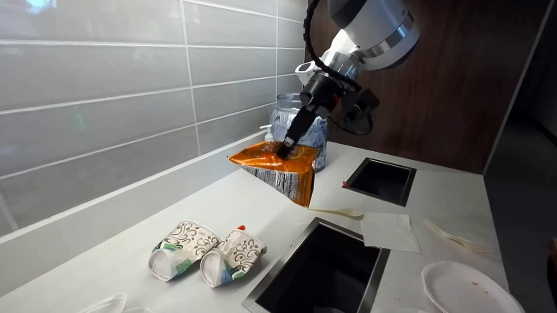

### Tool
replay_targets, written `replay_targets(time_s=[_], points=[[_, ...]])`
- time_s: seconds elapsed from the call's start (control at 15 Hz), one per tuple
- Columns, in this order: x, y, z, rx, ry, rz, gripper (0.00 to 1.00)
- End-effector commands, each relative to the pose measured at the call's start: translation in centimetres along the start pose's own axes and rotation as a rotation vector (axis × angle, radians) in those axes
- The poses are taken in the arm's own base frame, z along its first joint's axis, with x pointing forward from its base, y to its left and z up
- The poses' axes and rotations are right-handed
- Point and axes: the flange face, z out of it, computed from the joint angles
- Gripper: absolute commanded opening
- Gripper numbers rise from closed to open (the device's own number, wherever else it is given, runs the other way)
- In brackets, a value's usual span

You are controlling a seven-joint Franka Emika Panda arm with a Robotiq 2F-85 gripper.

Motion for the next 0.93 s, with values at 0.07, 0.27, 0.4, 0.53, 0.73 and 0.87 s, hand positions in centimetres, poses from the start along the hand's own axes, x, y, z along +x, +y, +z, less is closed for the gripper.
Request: replay_targets(time_s=[0.07,0.27,0.4,0.53,0.73,0.87], points=[[0.5,-0.8,-0.1,-0.01,-0.04,-0.119,0.0],[1.0,-1.6,-0.4,0.014,-0.026,-0.222,0.0],[1.0,-2.1,-0.8,0.043,0.0,-0.297,0.0],[0.9,-2.4,-1.5,0.091,0.053,-0.383,0.0],[0.4,-2.9,-2.4,0.164,0.107,-0.489,0.0],[-0.3,-3.1,-2.9,0.216,0.124,-0.551,0.0]])
